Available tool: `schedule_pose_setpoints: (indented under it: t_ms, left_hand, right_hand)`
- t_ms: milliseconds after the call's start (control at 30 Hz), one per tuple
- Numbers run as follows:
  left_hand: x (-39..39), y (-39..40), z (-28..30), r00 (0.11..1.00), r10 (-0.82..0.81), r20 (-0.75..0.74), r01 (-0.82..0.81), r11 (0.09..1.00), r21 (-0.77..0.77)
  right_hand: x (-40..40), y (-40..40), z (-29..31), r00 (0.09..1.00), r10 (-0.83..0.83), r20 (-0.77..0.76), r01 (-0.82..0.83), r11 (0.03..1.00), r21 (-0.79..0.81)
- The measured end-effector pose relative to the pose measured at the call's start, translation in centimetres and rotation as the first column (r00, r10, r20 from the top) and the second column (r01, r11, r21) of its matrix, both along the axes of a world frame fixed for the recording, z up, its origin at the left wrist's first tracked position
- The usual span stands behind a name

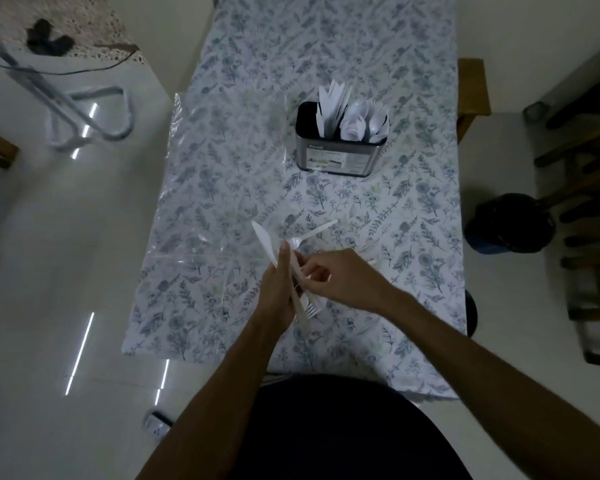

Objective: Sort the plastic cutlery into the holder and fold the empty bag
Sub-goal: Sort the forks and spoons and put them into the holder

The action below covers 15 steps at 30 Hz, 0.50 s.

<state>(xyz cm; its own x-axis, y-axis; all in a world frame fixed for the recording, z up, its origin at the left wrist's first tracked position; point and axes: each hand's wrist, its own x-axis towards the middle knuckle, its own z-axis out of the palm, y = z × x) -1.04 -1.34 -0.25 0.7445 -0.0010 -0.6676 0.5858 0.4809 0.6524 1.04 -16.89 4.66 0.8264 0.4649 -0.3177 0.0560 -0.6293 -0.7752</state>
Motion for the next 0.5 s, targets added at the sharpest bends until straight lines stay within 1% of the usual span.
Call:
schedule_pose_setpoints:
  t_ms: [33, 67, 100, 133, 167, 200, 233, 267, 300, 333, 367, 400, 433, 467, 500]
  left_hand:
    - [0.5, 0.2, 0.2, 1.0, 0.025, 0.015, -0.025, 1.0, 0.008]
    - [1.0, 0.4, 0.6, 0.997, 0.071, 0.026, -0.072, 0.997, 0.031]
    - [1.7, 0.6, 1.1, 0.991, 0.13, 0.039, -0.132, 0.99, 0.051]
    - [2.4, 0.8, 1.8, 0.979, 0.198, 0.055, -0.201, 0.978, 0.05]
    - [3.2, 0.9, 2.5, 0.964, 0.257, 0.072, -0.26, 0.965, 0.038]
    - [3.9, 0.8, 3.4, 0.948, 0.306, 0.092, -0.31, 0.95, 0.036]
    - [4.5, 0.5, 4.3, 0.932, 0.342, 0.117, -0.349, 0.936, 0.04]
    - [4.9, 0.1, 4.8, 0.921, 0.361, 0.146, -0.371, 0.928, 0.045]
    - [5.0, -0.6, 5.5, 0.918, 0.357, 0.174, -0.369, 0.928, 0.042]
    - [4.9, -1.5, 5.9, 0.924, 0.323, 0.203, -0.34, 0.939, 0.05]
    - [4.5, -2.3, 6.1, 0.94, 0.257, 0.224, -0.281, 0.956, 0.081]
    - [4.0, -3.0, 6.1, 0.955, 0.174, 0.239, -0.21, 0.969, 0.13]
    - [3.4, -3.6, 6.0, 0.965, 0.097, 0.244, -0.146, 0.971, 0.19]
    - [2.9, -3.8, 6.0, 0.97, 0.048, 0.24, -0.108, 0.963, 0.246]
    - [2.6, -3.7, 5.9, 0.971, 0.017, 0.238, -0.086, 0.955, 0.285]
  right_hand:
    - [-0.5, 0.5, -0.1, 0.997, -0.083, 0.006, 0.083, 0.996, 0.035]
    - [-0.9, 0.8, -0.3, 0.98, -0.201, 0.007, 0.2, 0.978, 0.066]
    - [-1.3, 1.1, -0.4, 0.94, -0.342, -0.01, 0.341, 0.935, 0.092]
    - [-1.6, 1.2, -0.7, 0.872, -0.485, -0.073, 0.49, 0.864, 0.117]
    - [-1.9, 1.3, -1.0, 0.76, -0.61, -0.225, 0.646, 0.749, 0.15]
    - [-2.0, 1.5, -1.3, 0.587, -0.668, -0.457, 0.794, 0.584, 0.167]
    - [-2.0, 1.8, -1.4, 0.379, -0.619, -0.688, 0.906, 0.399, 0.139]
    - [-1.9, 2.2, -1.3, 0.204, -0.505, -0.839, 0.965, 0.246, 0.087]
    - [-1.8, 2.6, -1.1, 0.111, -0.398, -0.911, 0.986, 0.155, 0.053]
    - [-1.4, 3.0, -0.9, 0.086, -0.324, -0.942, 0.994, 0.097, 0.057]
    - [-1.0, 3.2, -0.5, 0.079, -0.285, -0.955, 0.996, 0.05, 0.067]
    - [-0.5, 3.4, 0.2, 0.095, -0.244, -0.965, 0.995, 0.022, 0.093]
    - [0.0, 3.6, 1.0, 0.113, -0.227, -0.967, 0.994, 0.032, 0.109]
    - [0.4, 3.8, 1.8, 0.154, -0.293, -0.944, 0.985, 0.118, 0.124]
    - [0.6, 3.7, 2.1, 0.26, -0.433, -0.863, 0.948, 0.284, 0.143]
